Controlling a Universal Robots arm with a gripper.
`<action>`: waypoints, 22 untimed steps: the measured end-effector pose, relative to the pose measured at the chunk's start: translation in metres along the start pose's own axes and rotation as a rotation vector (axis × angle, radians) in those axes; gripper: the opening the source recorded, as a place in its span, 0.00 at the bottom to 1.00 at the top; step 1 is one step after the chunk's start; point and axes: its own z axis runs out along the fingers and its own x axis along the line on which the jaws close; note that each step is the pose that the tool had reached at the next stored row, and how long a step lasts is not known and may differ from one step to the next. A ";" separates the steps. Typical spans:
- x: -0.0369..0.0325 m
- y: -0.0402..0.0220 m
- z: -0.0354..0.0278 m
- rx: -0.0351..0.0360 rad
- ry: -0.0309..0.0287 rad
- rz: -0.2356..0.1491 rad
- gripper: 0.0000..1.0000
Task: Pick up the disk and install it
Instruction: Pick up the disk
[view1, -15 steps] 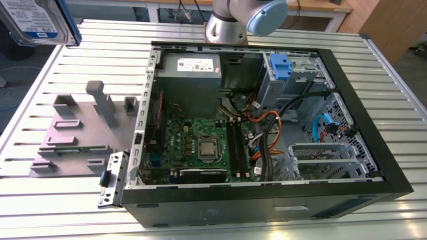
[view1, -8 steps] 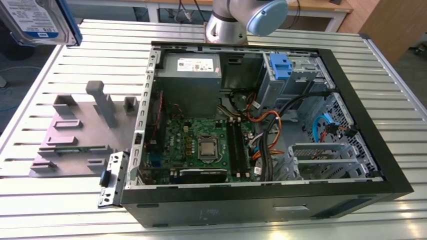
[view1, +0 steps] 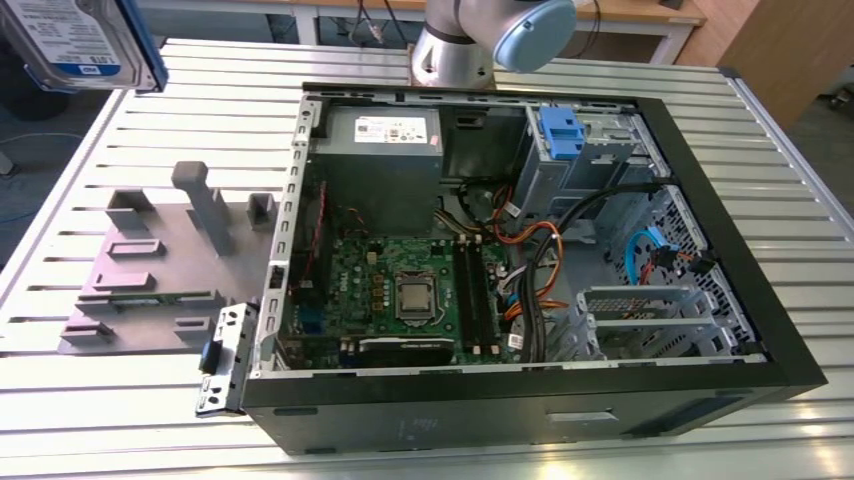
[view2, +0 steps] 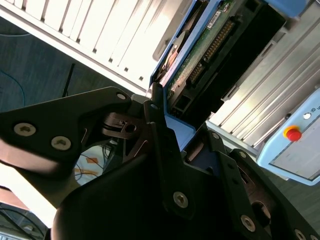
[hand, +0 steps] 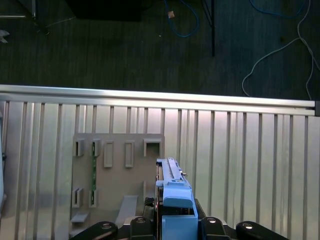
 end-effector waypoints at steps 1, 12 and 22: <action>0.0000 -0.0004 0.0000 0.0000 0.0000 0.000 0.37; 0.0001 -0.0051 -0.0001 0.0000 0.0001 0.000 0.37; 0.0003 -0.0098 -0.0003 0.0000 0.0001 0.000 0.37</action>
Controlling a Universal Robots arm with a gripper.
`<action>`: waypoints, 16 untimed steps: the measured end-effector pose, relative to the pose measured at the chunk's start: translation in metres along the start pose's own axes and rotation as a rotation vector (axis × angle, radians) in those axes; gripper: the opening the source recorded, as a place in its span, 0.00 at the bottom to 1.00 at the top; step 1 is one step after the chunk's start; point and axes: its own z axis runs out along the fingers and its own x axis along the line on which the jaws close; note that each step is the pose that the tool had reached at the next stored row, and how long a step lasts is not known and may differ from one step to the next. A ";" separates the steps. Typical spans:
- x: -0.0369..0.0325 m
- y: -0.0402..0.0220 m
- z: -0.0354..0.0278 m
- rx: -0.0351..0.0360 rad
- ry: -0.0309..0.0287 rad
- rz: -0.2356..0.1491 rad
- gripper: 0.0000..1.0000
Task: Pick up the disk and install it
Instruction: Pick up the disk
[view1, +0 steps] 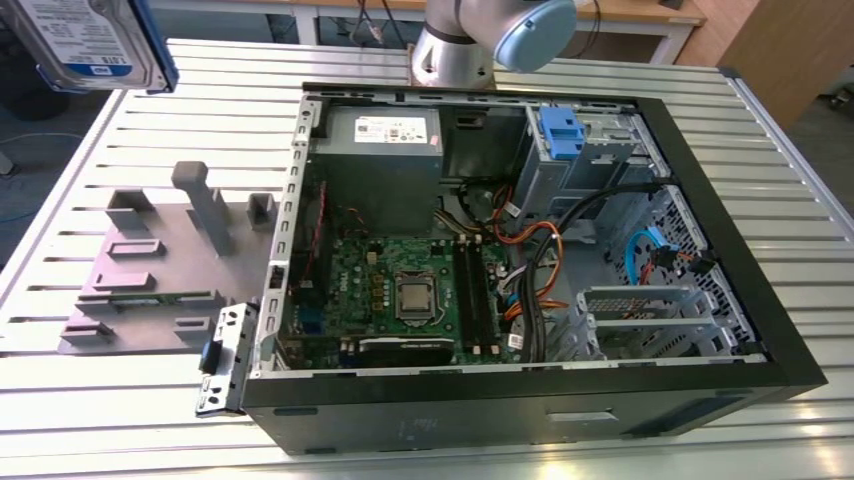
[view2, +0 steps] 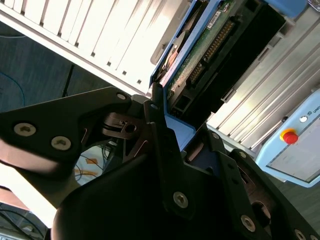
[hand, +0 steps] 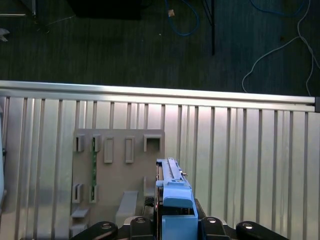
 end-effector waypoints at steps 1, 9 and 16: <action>0.0000 -0.0005 0.0000 0.0000 0.0000 0.000 0.37; 0.0001 -0.0043 -0.0001 0.0001 0.0000 0.000 0.37; 0.0002 -0.0072 -0.0002 0.0000 0.0000 0.000 0.37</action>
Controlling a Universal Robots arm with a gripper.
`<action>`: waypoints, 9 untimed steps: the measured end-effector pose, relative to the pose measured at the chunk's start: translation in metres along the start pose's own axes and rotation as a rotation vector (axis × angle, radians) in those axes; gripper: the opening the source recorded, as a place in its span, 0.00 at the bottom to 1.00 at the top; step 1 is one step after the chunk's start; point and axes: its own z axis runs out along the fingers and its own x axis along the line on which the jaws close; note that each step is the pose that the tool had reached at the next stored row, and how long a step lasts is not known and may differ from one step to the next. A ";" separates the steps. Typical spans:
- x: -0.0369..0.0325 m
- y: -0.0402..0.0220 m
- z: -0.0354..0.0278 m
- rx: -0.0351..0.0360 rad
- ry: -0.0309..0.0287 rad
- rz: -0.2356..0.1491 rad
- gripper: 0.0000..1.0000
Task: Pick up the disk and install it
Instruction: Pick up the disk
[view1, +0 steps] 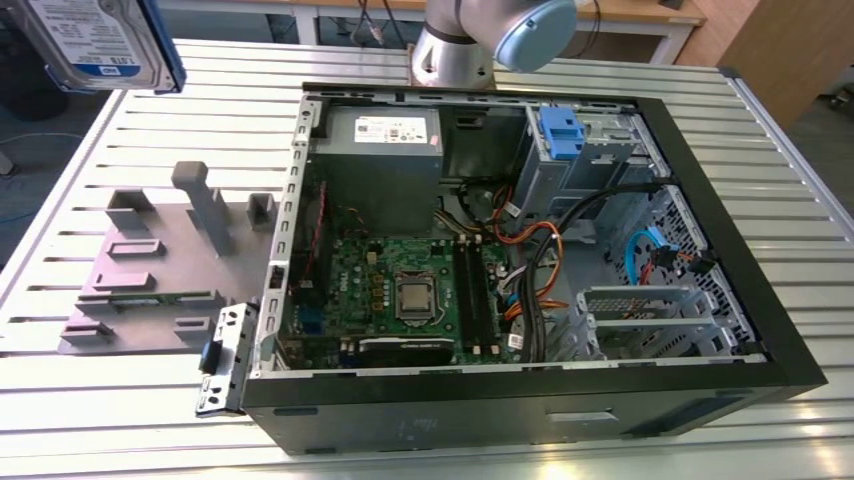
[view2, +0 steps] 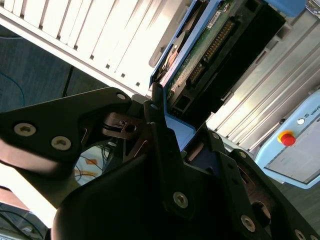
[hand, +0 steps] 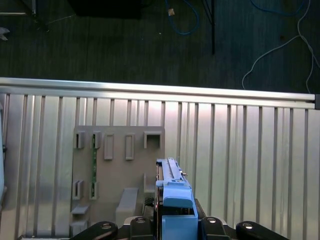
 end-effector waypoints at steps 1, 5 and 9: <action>0.0000 -0.0004 0.0000 0.0000 0.0000 0.000 0.37; 0.0000 -0.0021 -0.0001 -0.0001 0.0000 0.000 0.37; 0.0001 -0.0036 -0.0001 0.0000 0.0000 0.000 0.37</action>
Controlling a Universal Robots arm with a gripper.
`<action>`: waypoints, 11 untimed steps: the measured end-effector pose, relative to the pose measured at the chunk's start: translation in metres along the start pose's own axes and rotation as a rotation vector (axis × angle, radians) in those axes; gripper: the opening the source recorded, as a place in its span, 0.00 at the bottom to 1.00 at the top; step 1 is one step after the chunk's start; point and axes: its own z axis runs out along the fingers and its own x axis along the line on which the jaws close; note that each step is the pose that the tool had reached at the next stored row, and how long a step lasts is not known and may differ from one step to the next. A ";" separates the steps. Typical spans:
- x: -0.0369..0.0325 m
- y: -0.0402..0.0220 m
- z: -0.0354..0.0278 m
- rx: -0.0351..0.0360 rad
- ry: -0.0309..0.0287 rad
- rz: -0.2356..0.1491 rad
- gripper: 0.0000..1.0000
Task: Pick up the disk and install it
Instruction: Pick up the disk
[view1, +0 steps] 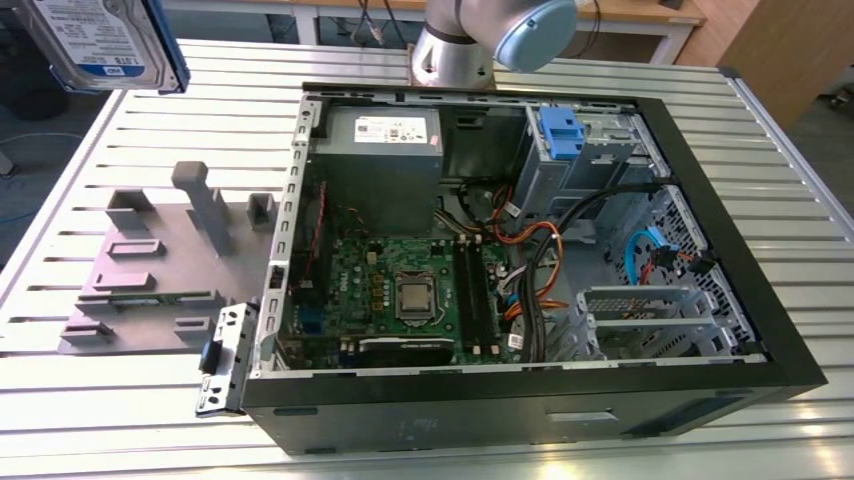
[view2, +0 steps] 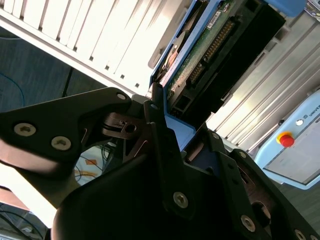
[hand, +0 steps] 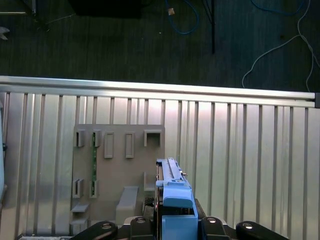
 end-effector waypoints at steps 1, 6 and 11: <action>0.0000 -0.0004 0.0000 -0.0001 0.0000 0.000 0.37; 0.0001 -0.0030 -0.0001 0.0000 0.0000 0.000 0.37; 0.0001 -0.0049 -0.0001 0.0000 0.0000 0.000 0.37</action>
